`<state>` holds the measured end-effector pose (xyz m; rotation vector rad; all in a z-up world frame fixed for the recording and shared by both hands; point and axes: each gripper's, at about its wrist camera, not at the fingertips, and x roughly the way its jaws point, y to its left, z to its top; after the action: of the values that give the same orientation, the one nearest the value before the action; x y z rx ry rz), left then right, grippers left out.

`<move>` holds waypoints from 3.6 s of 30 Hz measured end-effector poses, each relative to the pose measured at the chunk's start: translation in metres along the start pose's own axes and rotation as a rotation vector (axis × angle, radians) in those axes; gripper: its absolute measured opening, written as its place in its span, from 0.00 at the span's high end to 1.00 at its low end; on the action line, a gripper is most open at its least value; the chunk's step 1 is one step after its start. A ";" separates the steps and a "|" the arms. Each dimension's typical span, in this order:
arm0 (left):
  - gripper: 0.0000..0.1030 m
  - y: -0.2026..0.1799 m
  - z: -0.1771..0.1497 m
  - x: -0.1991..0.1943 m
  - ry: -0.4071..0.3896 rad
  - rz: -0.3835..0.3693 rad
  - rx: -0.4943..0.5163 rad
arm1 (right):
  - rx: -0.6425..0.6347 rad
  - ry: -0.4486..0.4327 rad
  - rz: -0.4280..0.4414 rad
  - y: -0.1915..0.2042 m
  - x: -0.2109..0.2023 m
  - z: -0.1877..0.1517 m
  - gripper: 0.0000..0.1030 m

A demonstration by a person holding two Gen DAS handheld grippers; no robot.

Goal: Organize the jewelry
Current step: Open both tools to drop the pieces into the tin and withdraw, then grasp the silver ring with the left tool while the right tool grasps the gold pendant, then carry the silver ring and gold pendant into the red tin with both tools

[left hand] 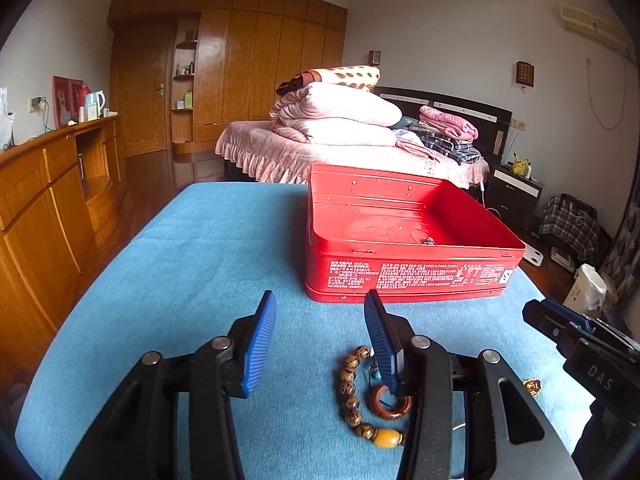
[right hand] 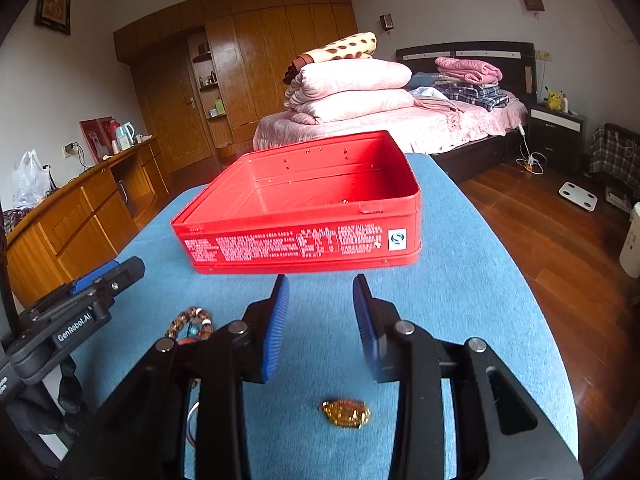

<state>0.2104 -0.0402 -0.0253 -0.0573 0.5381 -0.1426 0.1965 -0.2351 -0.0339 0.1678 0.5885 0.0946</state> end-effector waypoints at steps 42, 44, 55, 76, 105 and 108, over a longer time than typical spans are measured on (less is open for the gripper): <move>0.51 -0.062 -0.079 -0.057 0.043 -0.175 0.063 | -0.052 0.069 -0.159 -0.018 -0.025 -0.061 0.77; 0.51 -0.070 -0.080 -0.052 0.054 -0.178 0.068 | -0.034 0.064 -0.156 -0.024 -0.028 -0.062 0.77; 0.53 -0.088 -0.083 -0.015 0.145 -0.188 0.039 | -0.008 0.044 -0.115 -0.034 -0.038 -0.059 0.77; 0.42 -0.099 -0.089 -0.015 0.120 -0.148 0.110 | 0.005 0.047 -0.104 -0.036 -0.039 -0.057 0.77; 0.96 -0.026 -0.078 -0.048 0.055 -0.150 0.006 | -0.004 0.036 -0.080 -0.031 -0.040 -0.057 0.77; 0.96 -0.020 -0.077 -0.053 0.044 -0.156 -0.002 | -0.008 0.031 -0.076 -0.029 -0.040 -0.056 0.77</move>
<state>0.1231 -0.0537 -0.0625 -0.0981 0.5779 -0.2964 0.1328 -0.2615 -0.0634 0.1365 0.6243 0.0259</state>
